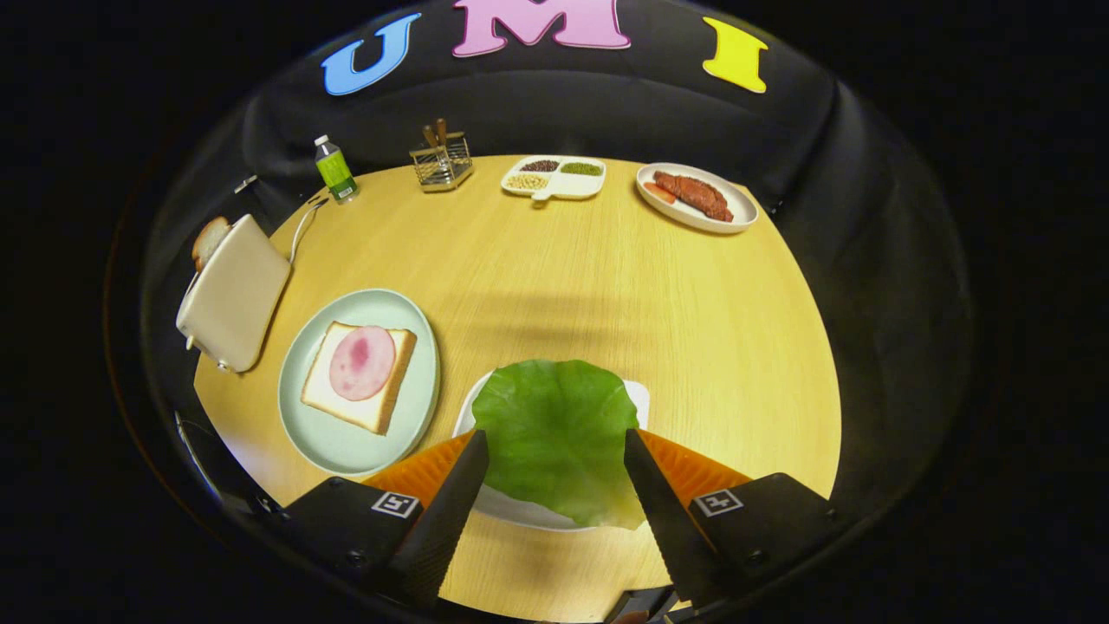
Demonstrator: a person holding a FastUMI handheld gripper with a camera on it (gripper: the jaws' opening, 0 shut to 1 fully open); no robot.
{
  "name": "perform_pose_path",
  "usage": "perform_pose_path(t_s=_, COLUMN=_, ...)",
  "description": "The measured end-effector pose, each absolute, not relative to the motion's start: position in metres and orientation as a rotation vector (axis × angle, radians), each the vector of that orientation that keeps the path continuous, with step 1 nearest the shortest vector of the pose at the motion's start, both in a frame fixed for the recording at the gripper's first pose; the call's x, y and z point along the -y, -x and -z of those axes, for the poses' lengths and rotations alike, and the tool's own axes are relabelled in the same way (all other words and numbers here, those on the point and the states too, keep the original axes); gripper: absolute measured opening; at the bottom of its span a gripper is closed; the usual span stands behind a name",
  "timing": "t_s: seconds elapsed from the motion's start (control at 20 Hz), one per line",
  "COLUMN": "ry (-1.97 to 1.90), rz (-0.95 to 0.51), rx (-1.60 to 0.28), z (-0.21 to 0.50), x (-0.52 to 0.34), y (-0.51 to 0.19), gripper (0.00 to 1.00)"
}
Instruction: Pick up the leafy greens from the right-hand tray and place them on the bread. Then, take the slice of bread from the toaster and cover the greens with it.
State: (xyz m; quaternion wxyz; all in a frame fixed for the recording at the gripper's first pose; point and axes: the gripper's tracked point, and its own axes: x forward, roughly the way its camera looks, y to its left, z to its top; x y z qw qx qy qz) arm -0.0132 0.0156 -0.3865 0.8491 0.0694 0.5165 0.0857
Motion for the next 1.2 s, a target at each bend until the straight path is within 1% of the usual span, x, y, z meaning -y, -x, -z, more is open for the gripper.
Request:
perform_pose_path(t_s=0.2, ry=-0.062, rz=-0.209, rx=-1.167, z=0.421, x=-0.017, y=0.019, gripper=0.99)
perform_pose_path(t_s=0.3, ry=-0.073, rz=-0.232, rx=-1.182, z=0.425, x=-0.022, y=0.02, gripper=0.99)
perform_pose_path(t_s=0.35, ry=-0.096, rz=-0.236, rx=-1.196, z=0.426, x=-0.025, y=0.02, gripper=0.98)
perform_pose_path(t_s=0.4, ry=-0.104, rz=-0.233, rx=-1.192, z=0.425, x=-0.025, y=0.019, gripper=0.92)
perform_pose_path(t_s=0.45, ry=-0.105, rz=-0.235, rx=-1.206, z=0.427, x=-0.026, y=0.02, gripper=0.9)
perform_pose_path(t_s=0.55, ry=-0.105, rz=-0.233, rx=-1.202, z=0.427, x=-0.024, y=0.016, gripper=0.76)
perform_pose_path(t_s=0.65, ry=-0.135, rz=-0.199, rx=-1.207, z=0.427, x=-0.02, y=0.013, gripper=0.2)
perform_pose_path(t_s=0.7, ry=-0.146, rz=-0.198, rx=-1.209, z=0.426, x=-0.02, y=0.014, gripper=0.12)
perform_pose_path(t_s=0.9, ry=-0.166, rz=-0.185, rx=-1.154, z=0.405, x=-0.016, y=0.008, gripper=0.12)
perform_pose_path(t_s=1.2, ry=-0.317, rz=-0.211, rx=-1.065, z=0.342, x=-0.034, y=-0.003, gripper=0.12)
